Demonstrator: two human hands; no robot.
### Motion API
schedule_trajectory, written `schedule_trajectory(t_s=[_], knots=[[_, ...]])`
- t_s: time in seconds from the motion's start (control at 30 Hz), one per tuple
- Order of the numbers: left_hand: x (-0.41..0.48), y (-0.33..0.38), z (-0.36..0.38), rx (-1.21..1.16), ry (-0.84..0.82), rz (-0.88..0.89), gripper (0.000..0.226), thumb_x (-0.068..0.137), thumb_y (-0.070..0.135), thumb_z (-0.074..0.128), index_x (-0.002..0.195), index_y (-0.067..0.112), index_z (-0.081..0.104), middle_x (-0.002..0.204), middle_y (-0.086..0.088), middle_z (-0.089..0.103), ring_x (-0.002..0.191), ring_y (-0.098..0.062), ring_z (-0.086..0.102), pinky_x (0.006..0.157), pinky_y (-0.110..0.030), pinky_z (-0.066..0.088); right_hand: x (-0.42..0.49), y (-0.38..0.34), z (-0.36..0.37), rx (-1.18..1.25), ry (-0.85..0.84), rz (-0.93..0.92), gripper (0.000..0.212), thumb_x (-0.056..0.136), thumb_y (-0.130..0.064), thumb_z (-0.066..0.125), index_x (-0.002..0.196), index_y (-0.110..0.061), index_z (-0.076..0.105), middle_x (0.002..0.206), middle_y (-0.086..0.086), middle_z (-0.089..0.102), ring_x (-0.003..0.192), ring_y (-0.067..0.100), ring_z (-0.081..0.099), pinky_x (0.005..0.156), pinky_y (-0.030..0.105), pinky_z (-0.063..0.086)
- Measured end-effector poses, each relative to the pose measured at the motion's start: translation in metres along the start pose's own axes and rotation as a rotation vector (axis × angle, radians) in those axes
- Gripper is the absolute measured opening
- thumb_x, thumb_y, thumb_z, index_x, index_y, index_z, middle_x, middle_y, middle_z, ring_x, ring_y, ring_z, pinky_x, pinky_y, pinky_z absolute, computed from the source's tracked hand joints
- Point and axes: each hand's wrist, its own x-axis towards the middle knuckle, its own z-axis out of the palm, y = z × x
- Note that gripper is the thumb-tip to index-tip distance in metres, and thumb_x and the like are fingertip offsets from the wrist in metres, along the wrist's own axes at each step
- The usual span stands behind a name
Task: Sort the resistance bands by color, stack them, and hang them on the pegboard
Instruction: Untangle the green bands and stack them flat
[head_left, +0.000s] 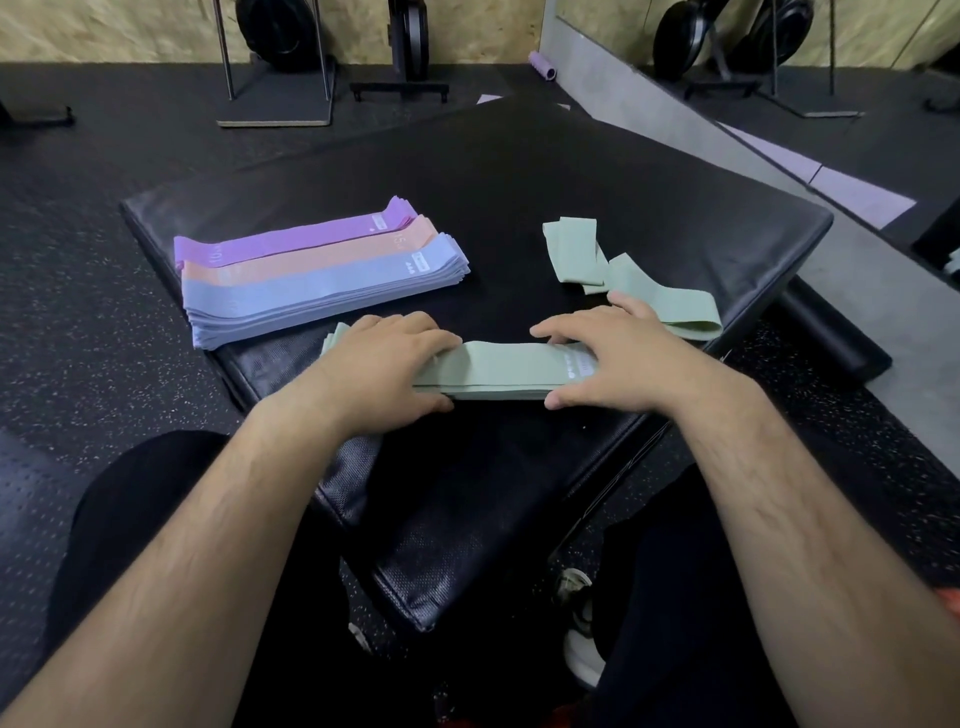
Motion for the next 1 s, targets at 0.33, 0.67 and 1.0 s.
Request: schedule_trajectory(t_s=[0.33,0.67,1.0], knots=[[0.004,0.001,0.007,-0.106,0.01,0.033,0.064,0.088,0.048,0.071,0.146,0.04,0.044,0.135,0.013,0.051,0.127,-0.013,0.049,0.1,-0.034,0.033,-0.007,0.0,0.002,0.062,0.013,0.012,0.061,0.08,-0.054,0.077,0.136,-0.047,0.054,0.134,-0.019,0.054,0.139,0.015,0.029,0.12,0.026,0.005],[0.02,0.039,0.006,-0.194,0.133,0.06,0.064,0.092,0.068,0.046,0.147,0.036,0.045,0.14,0.014,0.048,0.127,-0.008,0.046,0.103,-0.026,0.025,-0.023,0.011,0.003,0.151,0.311,-0.035,0.039,0.097,-0.054,0.055,0.132,-0.038,0.062,0.133,-0.021,0.059,0.132,0.001,0.043,0.116,0.025,0.015],[0.118,0.111,-0.002,-0.199,0.069,0.162,0.052,0.1,0.058,0.038,0.143,0.031,0.051,0.139,0.008,0.052,0.126,-0.017,0.053,0.105,-0.039,0.037,-0.024,0.077,-0.004,0.16,0.41,0.417,0.028,0.1,-0.027,0.052,0.124,-0.035,0.064,0.136,-0.009,0.052,0.132,0.019,0.04,0.111,0.041,0.026]])
